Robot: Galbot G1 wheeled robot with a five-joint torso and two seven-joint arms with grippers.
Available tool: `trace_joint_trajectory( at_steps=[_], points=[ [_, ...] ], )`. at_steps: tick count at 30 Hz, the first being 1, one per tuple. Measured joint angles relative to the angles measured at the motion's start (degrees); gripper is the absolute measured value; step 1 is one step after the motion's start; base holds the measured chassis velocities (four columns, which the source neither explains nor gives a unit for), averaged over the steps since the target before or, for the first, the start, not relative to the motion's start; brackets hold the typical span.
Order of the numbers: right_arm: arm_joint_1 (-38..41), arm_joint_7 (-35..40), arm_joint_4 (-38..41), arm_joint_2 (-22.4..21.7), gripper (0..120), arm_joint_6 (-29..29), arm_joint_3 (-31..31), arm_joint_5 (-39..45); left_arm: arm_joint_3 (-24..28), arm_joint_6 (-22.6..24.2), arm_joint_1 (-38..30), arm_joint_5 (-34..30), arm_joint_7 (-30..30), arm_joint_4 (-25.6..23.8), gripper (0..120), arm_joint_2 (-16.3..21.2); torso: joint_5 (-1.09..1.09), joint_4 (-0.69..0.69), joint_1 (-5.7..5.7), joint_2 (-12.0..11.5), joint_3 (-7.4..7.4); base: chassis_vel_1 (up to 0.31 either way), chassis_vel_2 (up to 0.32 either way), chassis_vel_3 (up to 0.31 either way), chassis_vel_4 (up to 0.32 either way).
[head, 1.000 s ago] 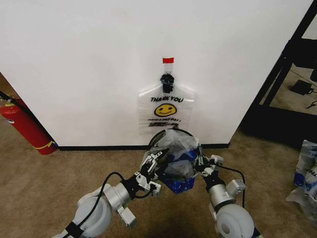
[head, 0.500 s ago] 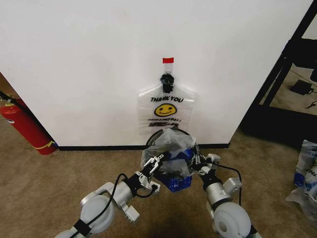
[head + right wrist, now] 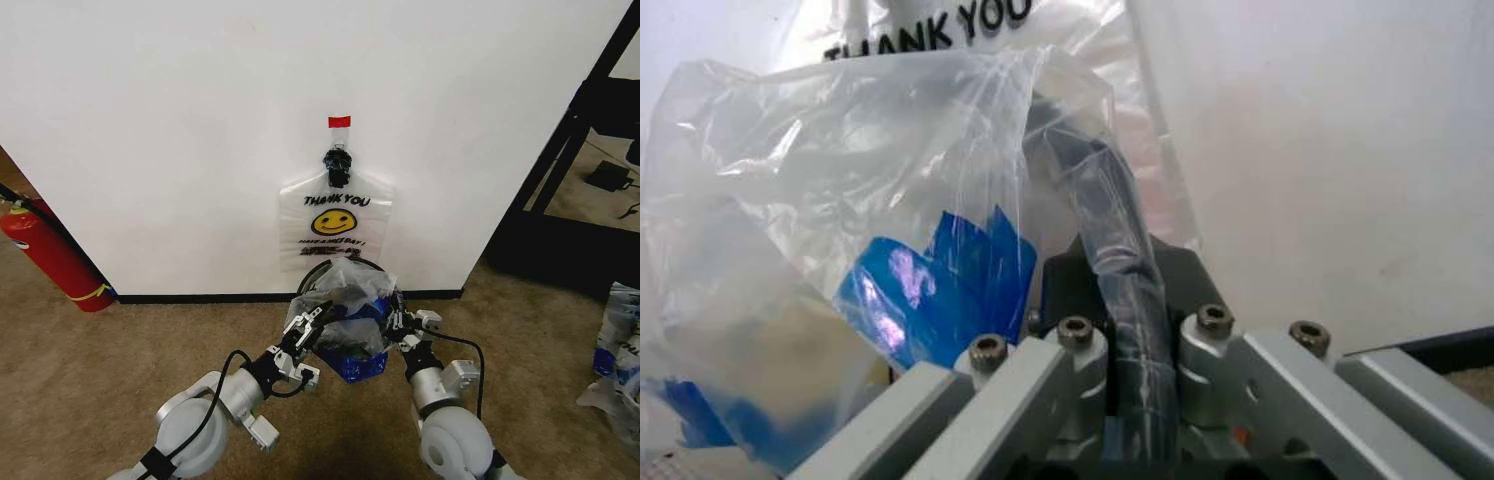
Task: Pick up the garbage bag from the wall and place it over the trash bin.
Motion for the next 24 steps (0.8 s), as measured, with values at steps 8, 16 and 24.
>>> trace_joint_trajectory(
  at_steps=[8, 16, 24],
  points=[
    [-0.44, 0.76, -1.23, 1.86, 1, 2.04, -2.57, -5.94, 0.70, 0.87, -1.53, 1.66, -0.26, 2.14, 96, -1.29, 0.00, -0.01, 0.00, 0.00, 0.00, 0.000, 0.000, 0.000, 0.000],
    [-0.60, -0.68, -2.25, 3.26, 1, 3.22, -4.88, -10.94, 1.50, 1.43, -2.59, 5.81, -1.49, 5.15, 86, -2.44, 0.00, -0.01, 0.00, 0.00, 0.00, 0.000, 0.000, 0.000, 0.000],
    [-0.27, -0.87, -2.37, 3.62, 1, 3.18, -5.82, -11.25, 1.42, 1.61, -3.38, 7.39, -2.35, 7.04, 56, -2.58, -0.01, -0.01, 0.00, 0.00, 0.00, 0.000, 0.000, 0.000, 0.000]
  ],
)
